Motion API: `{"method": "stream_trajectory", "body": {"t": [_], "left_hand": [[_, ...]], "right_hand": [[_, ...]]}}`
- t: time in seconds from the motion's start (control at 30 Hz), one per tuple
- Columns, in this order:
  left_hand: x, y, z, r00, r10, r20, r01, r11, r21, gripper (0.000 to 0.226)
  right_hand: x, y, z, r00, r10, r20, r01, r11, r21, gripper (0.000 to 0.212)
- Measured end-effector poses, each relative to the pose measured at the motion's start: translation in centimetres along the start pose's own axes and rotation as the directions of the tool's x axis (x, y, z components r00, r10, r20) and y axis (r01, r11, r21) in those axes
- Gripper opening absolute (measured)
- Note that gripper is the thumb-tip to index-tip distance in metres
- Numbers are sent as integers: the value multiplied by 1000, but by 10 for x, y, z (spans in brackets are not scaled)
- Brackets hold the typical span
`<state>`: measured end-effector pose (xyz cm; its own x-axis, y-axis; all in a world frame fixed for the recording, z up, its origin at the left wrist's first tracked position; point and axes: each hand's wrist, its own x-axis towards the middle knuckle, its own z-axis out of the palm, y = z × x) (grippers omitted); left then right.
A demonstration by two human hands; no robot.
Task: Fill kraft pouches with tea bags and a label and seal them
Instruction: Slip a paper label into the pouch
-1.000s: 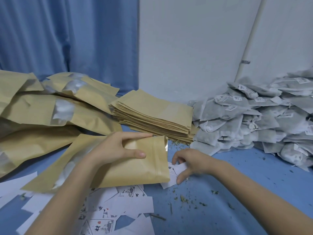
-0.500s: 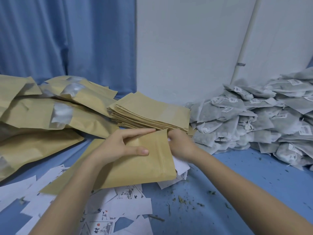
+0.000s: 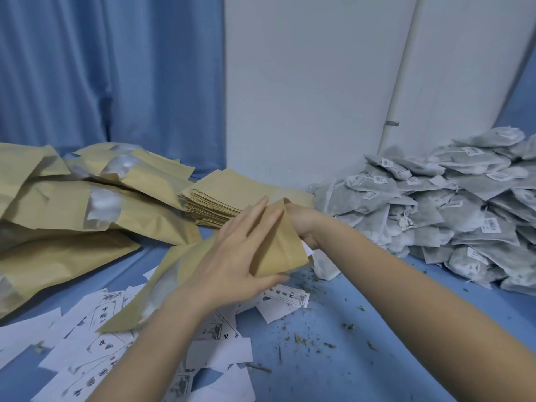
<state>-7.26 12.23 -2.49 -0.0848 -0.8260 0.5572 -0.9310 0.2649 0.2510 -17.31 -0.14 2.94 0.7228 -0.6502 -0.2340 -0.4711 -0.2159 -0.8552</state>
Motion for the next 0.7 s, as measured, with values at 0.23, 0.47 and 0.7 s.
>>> {"method": "stream_trajectory", "body": {"t": [0.23, 0.47, 0.7], "left_hand": [[-3, 9, -19, 971, 104, -216, -118, 991, -55, 41], [10, 21, -62, 910, -74, -407, -86, 929, -360, 26], [25, 37, -80, 852, -374, -366, -42, 649, -760, 23]], "right_hand": [[-16, -13, -11, 803, -587, -104, 376, 634, -676, 10], [-63, -80, -43, 860, -471, 196, 479, 616, -625, 20], [-98, -118, -59, 711, -687, 150, 513, 361, -778, 29]]}}
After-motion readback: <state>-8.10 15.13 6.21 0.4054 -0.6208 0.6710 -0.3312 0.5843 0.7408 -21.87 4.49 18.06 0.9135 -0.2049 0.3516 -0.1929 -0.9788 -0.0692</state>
